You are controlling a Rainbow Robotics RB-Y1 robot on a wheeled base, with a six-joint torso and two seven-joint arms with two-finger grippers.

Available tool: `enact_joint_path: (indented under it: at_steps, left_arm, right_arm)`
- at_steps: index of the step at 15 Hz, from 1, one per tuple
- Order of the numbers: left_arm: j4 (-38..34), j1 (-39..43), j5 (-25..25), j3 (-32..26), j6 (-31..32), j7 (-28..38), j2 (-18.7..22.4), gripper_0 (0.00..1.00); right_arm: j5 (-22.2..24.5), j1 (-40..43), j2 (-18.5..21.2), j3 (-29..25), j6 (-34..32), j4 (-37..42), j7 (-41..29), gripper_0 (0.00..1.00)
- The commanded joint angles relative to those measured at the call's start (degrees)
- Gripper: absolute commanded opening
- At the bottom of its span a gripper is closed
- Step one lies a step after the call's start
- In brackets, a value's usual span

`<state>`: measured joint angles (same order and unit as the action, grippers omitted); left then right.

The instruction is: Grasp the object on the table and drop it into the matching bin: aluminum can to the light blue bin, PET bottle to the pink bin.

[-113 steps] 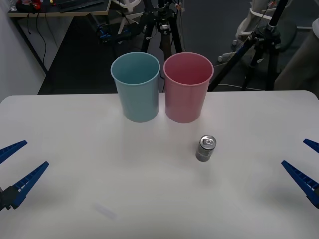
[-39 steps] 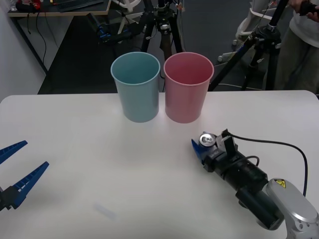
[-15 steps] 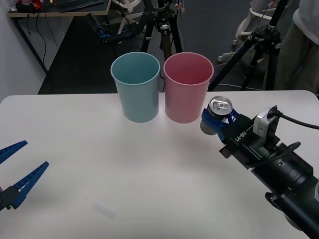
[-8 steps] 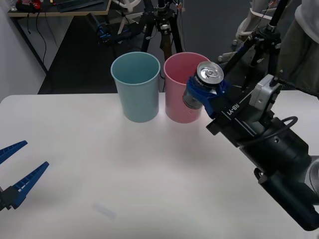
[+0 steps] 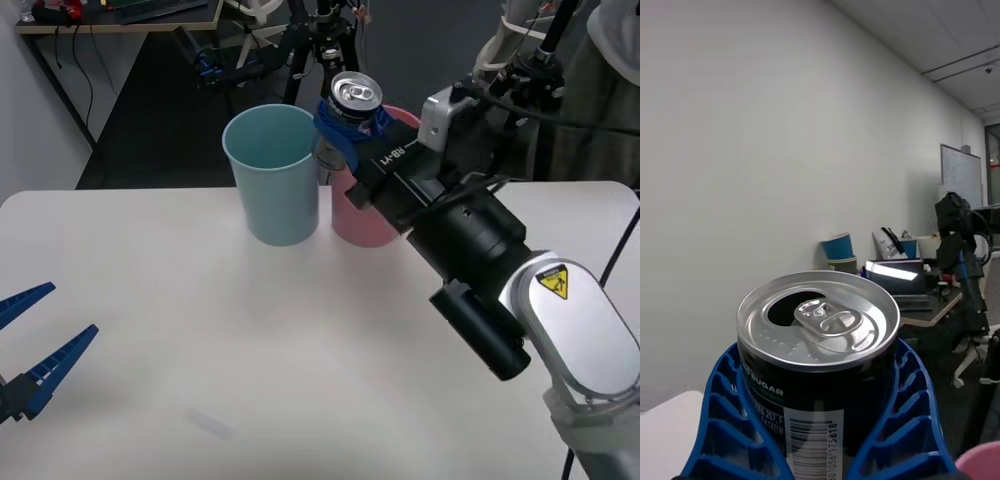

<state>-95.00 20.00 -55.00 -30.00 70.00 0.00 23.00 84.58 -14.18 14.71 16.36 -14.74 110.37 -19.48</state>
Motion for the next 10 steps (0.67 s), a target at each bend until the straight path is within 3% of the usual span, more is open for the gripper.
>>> enact_joint_path:
  at_steps: [1,10]
  left_arm:
    - [0.0,0.0,0.0,0.0,0.0,0.0,0.0,1.00]
    - [0.0,0.0,0.0,0.0,0.0,0.0,0.0,1.00]
  right_arm:
    - [1.2,-5.7,-4.0,0.2,1.0,-6.4,0.3,0.00]
    - [2.5,-22.6,-7.0,6.3,14.0,-26.1,-0.5,0.00]
